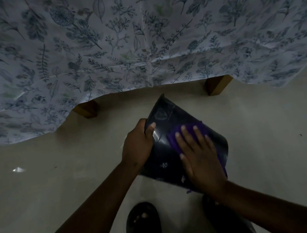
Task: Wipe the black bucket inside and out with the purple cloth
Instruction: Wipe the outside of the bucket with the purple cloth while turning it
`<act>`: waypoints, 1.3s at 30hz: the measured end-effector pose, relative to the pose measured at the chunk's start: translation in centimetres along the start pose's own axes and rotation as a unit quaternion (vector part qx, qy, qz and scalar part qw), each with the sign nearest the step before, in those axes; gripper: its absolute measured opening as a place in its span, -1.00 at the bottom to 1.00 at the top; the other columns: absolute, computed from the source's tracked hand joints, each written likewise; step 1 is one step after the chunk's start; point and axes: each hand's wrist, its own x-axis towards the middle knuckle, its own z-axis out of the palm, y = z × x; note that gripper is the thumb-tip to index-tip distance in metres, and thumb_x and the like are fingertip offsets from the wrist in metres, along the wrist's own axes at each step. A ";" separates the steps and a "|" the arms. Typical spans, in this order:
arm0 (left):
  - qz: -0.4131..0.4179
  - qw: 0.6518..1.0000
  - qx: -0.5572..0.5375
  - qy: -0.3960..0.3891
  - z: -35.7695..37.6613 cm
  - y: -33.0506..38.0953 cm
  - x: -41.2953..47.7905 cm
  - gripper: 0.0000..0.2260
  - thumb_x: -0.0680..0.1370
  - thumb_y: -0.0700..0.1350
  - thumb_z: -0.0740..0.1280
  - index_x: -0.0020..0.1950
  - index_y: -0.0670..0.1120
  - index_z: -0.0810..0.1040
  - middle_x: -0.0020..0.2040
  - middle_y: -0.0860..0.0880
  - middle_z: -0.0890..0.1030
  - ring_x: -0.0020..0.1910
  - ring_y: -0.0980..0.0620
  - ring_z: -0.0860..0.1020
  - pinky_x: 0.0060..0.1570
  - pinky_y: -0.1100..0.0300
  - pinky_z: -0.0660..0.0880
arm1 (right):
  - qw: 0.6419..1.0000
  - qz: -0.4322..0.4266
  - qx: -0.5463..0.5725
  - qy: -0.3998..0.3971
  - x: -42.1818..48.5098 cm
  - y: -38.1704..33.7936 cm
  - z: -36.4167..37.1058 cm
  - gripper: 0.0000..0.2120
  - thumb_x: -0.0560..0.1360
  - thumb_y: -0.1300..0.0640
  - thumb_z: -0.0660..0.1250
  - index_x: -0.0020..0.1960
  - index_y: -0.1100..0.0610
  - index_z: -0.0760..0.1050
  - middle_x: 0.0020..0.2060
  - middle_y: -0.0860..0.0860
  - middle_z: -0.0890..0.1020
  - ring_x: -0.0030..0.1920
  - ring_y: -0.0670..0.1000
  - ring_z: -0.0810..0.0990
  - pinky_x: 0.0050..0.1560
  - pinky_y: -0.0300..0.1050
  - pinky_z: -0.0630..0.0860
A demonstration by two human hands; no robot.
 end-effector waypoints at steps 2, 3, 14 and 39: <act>0.003 1.000 0.001 0.002 0.1 0.1 0.0 -0.71 0.65 0.11 0.06 0.06 -0.04 0.45 -0.17 -0.05 0.64 -0.21 -0.03 0.61 -0.14 -0.02 0.58 | 0.999 -0.052 -0.001 -0.010 -0.3 -0.5 0.0 -0.49 0.61 -0.06 -0.08 0.54 -0.01 0.01 0.54 0.02 0.09 0.54 0.14 -0.01 0.48 0.17 0.04; 0.001 1.000 -0.004 -0.003 0.1 0.0 -0.1 -0.71 0.65 0.11 0.06 0.05 -0.05 0.45 -0.17 -0.05 0.63 -0.21 -0.03 0.61 -0.14 -0.02 0.59 | 0.998 -0.065 -0.003 -0.011 0.6 -0.4 -0.3 -0.50 0.62 -0.06 -0.08 0.54 -0.01 0.02 0.55 0.01 0.09 0.55 0.13 -0.02 0.49 0.16 0.03; -0.016 1.000 0.011 -0.009 -0.1 0.2 0.7 -0.69 0.65 0.10 0.05 0.04 -0.09 0.45 -0.18 -0.08 0.62 -0.20 -0.08 0.59 -0.15 0.01 0.53 | 0.998 -0.051 -0.025 -0.008 -1.6 -0.3 0.6 -0.46 0.59 -0.03 -0.01 0.55 0.02 0.00 0.55 0.02 0.07 0.54 0.17 0.00 0.48 0.17 0.02; 0.000 1.000 0.008 0.002 -0.2 -2.0 -1.6 -0.69 0.65 0.14 0.03 0.02 -0.03 0.44 -0.20 -0.02 0.61 -0.24 -0.02 0.60 -0.22 0.02 0.58 | 0.953 0.139 0.262 -0.063 9.2 3.0 -0.4 -0.56 0.63 0.01 -0.07 0.49 -0.06 0.22 0.41 0.00 0.41 0.33 0.05 0.44 0.28 -0.12 0.33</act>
